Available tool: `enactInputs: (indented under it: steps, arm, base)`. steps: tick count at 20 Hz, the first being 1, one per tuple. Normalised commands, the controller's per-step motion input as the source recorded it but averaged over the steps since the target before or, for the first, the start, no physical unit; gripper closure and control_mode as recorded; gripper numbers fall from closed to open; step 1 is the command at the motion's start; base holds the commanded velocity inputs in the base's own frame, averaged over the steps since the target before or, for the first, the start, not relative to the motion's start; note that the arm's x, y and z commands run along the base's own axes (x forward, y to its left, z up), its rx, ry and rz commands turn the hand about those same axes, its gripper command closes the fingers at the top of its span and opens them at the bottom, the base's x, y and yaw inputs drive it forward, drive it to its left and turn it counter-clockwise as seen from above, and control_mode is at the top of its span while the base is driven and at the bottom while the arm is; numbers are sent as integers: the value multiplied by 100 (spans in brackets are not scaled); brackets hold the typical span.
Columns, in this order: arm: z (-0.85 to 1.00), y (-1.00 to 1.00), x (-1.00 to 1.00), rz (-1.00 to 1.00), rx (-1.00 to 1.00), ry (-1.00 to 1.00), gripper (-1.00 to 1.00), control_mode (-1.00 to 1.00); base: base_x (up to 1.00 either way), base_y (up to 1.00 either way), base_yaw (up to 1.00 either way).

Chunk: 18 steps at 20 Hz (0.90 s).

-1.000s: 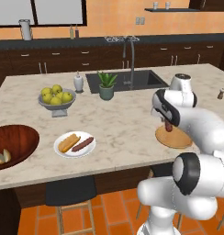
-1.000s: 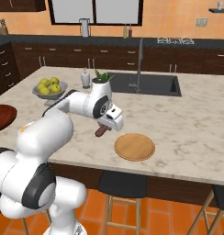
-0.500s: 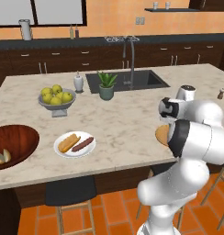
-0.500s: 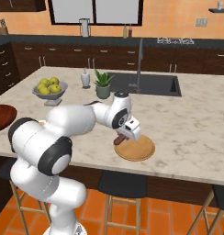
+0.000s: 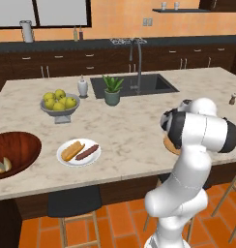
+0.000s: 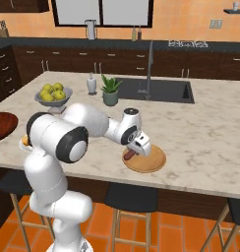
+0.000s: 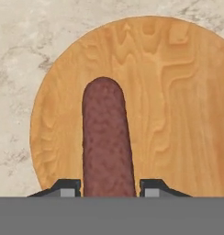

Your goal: Place one bun and one sausage from the bowl on each plate.

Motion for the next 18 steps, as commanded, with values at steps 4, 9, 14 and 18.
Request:
enactInputs:
  steps: [4,9,14,18]
  arm:
    - [-2,0,4,0,0,-1,-100,-100]
    - [27,0,0,0,0,-1,-100,-100]
    - [91,6,-55,-1,0,-15,-100,-100]
    - [100,23,-79,0,1,-1,-100,-100]
  base:
    - [0,0,0]
    - [0,0,0]
    - [0,0,0]
    - [0,0,0]
